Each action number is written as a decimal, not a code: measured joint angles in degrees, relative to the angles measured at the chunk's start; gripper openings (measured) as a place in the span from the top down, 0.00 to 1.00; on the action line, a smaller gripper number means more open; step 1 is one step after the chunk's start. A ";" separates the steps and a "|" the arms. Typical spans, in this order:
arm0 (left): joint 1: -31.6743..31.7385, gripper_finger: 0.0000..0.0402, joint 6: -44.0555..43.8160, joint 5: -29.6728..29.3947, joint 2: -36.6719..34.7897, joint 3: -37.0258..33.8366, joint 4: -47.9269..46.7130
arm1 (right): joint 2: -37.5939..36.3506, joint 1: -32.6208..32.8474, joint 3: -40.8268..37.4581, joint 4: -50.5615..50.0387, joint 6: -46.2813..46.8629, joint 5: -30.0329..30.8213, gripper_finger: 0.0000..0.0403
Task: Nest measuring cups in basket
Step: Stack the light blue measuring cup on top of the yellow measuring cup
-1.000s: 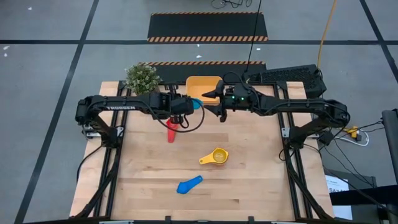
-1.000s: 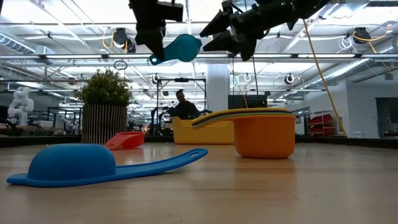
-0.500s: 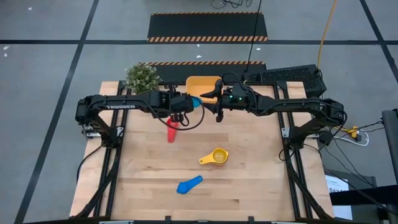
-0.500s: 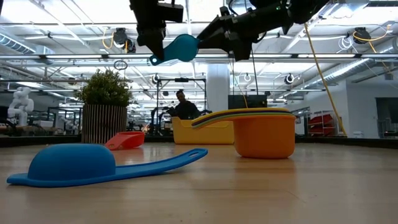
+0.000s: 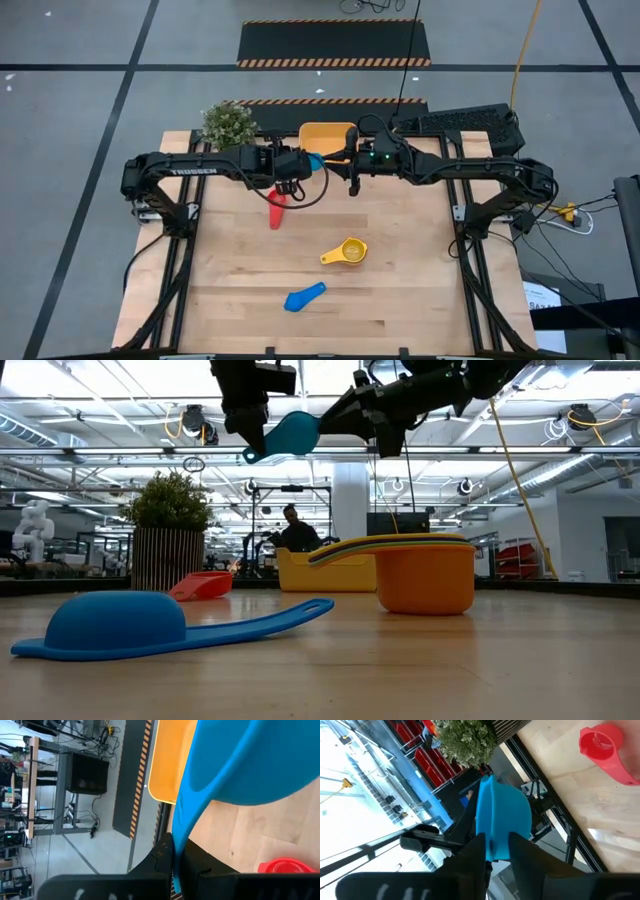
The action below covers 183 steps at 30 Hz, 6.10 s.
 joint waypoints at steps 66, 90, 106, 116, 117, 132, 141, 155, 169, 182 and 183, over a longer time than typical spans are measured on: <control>-1.95 0.58 -43.60 19.75 -18.24 0.04 -9.27 | -0.57 -20.49 0.04 -2.18 -50.91 -36.26 1.00; -0.61 0.60 -43.33 39.78 -25.40 -4.96 18.11 | -15.39 -10.21 0.04 0.49 -67.46 -32.70 1.00; 4.22 0.60 -53.77 49.60 -25.35 -17.03 60.95 | -25.49 -10.45 0.04 0.44 -67.84 -25.34 1.00; 5.03 0.60 -59.94 49.03 -25.35 -24.97 73.56 | -25.77 -10.45 0.04 0.38 -66.90 -25.03 1.00; 5.03 0.60 -60.27 48.71 -25.35 -25.50 74.26 | -25.77 -10.45 0.04 0.38 -66.65 -25.01 1.00; 5.91 0.60 -58.77 47.56 -23.40 -26.33 75.05 | -25.41 -10.45 0.04 -0.28 -64.75 -23.51 1.00; 7.13 0.60 -61.25 52.27 -17.75 -26.34 86.64 | -25.33 -10.40 0.02 -0.98 -63.77 -23.74 1.00; 8.04 0.60 -63.95 59.13 -15.91 -26.32 91.80 | -25.35 -10.47 0.02 -0.93 -62.79 -26.98 1.00; 8.41 0.67 -63.69 63.37 -15.91 -26.32 91.05 | -25.75 -10.49 0.02 -0.95 -60.63 -28.53 1.00; 8.67 0.97 -61.99 66.52 -15.91 -26.32 90.70 | -25.79 -10.49 0.02 -0.86 -60.37 -28.94 1.00; 8.81 0.97 -61.92 66.66 -15.91 -26.32 90.70 | -25.79 -10.50 0.02 -0.82 -59.91 -29.68 1.00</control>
